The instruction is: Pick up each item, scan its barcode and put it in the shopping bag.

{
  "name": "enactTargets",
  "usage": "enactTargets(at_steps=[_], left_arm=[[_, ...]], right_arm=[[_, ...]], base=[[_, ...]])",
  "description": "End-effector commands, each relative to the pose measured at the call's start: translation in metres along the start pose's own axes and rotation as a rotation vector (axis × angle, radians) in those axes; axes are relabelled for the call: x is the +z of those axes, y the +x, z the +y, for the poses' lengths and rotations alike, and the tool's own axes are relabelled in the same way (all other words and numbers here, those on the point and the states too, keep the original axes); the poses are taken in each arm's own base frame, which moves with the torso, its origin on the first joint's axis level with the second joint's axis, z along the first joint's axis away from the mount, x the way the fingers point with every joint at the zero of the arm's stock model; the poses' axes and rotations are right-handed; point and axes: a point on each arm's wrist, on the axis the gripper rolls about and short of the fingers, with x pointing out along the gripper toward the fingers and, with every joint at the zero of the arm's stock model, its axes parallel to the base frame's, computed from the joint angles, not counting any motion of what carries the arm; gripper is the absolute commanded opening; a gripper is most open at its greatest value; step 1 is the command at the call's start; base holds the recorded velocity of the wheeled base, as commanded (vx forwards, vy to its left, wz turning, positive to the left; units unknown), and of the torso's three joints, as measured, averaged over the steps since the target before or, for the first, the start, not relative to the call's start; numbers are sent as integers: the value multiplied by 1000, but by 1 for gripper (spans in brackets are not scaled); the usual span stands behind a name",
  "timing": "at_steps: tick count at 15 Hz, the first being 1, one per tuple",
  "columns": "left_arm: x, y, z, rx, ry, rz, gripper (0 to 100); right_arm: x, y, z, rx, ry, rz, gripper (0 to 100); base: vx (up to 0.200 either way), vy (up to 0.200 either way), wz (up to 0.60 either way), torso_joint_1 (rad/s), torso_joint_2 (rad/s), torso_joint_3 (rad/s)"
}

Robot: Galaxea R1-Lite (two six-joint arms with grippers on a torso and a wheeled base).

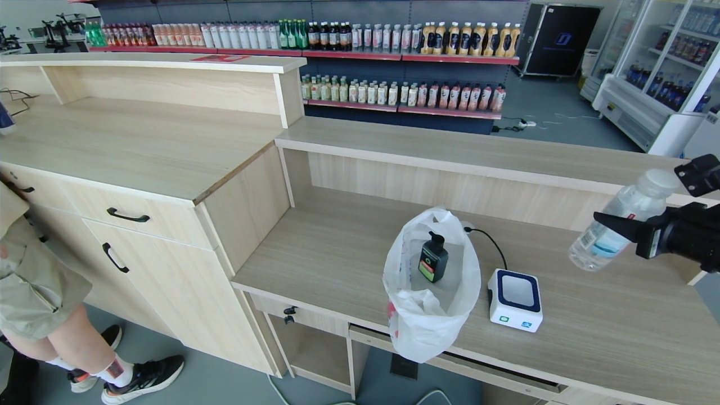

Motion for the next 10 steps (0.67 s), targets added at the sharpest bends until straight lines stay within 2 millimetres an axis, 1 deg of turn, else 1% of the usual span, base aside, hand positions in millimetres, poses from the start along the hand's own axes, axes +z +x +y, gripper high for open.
enactTargets(at_steps=[1,3,4,6,10], left_arm=[[0,0,0,0,0,0,100],[0,0,0,0,0,0,100],[0,0,0,0,0,0,100],[0,0,0,0,0,0,100],[0,0,0,0,0,0,100]], right_arm=[[3,-8,2,-76,7,25,0],[2,-6,5,-174,11,73,0],[0,-5,11,-209,13,97,0],[3,-2,19,-254,2,109,0],[10,5,39,-196,-26,72,0]], base=[[0,0,0,0,0,0],[0,0,0,0,0,0],[0,0,0,0,0,0],[0,0,0,0,0,0],[0,0,0,0,0,0]])
